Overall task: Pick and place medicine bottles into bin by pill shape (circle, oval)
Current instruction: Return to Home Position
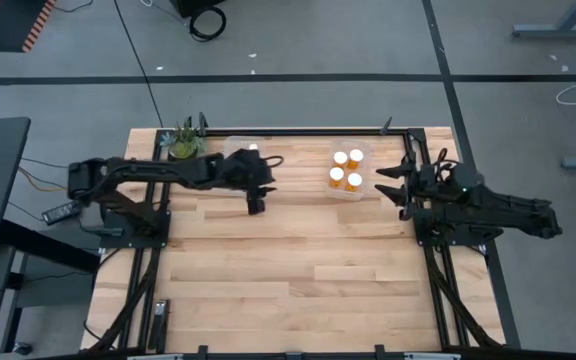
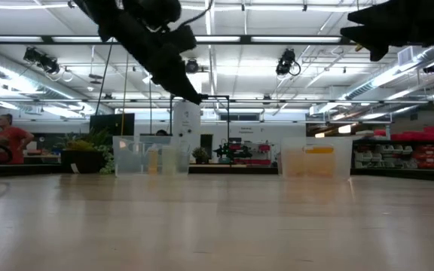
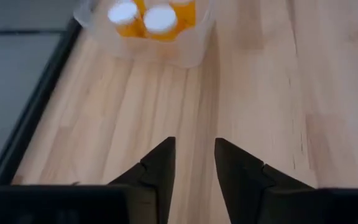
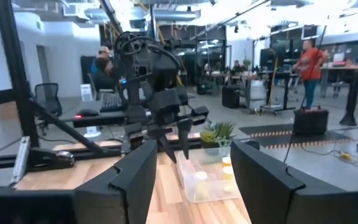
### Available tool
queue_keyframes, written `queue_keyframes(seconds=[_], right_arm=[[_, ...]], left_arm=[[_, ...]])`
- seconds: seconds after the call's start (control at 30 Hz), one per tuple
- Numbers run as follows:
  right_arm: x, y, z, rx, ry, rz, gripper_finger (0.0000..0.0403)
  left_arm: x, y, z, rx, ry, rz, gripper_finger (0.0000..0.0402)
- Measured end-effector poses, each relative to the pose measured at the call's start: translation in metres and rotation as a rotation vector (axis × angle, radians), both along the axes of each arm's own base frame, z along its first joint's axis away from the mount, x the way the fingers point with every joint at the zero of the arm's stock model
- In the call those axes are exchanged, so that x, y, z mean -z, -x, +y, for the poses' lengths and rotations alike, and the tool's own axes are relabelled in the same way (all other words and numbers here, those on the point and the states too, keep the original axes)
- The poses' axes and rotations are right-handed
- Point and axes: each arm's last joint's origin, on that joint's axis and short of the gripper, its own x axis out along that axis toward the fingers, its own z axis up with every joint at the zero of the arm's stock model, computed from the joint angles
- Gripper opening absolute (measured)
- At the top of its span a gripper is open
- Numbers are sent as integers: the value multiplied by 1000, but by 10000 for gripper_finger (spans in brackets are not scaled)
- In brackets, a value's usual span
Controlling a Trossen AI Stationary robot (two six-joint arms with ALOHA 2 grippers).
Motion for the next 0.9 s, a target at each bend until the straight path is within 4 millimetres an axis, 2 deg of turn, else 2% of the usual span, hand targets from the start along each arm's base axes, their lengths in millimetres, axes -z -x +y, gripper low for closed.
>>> queue_keyframes(seconds=[0.37, 0.53, 0.7, 0.9], right_arm=[[18, 2, 0, 7, -7, -31, 213], [29, 2, 0, -2, -46, -79, 213], [50, -1, -1, -5, -119, -70, 213], [60, -2, -3, 49, -145, -84, 213]], left_arm=[[-9, 73, -20, -14, -15, -283, 112], [-12, 101, -31, -13, -22, -450, 111], [-10, 129, -43, -28, -45, -552, 111], [-11, 160, -57, 28, -42, -702, 111]])
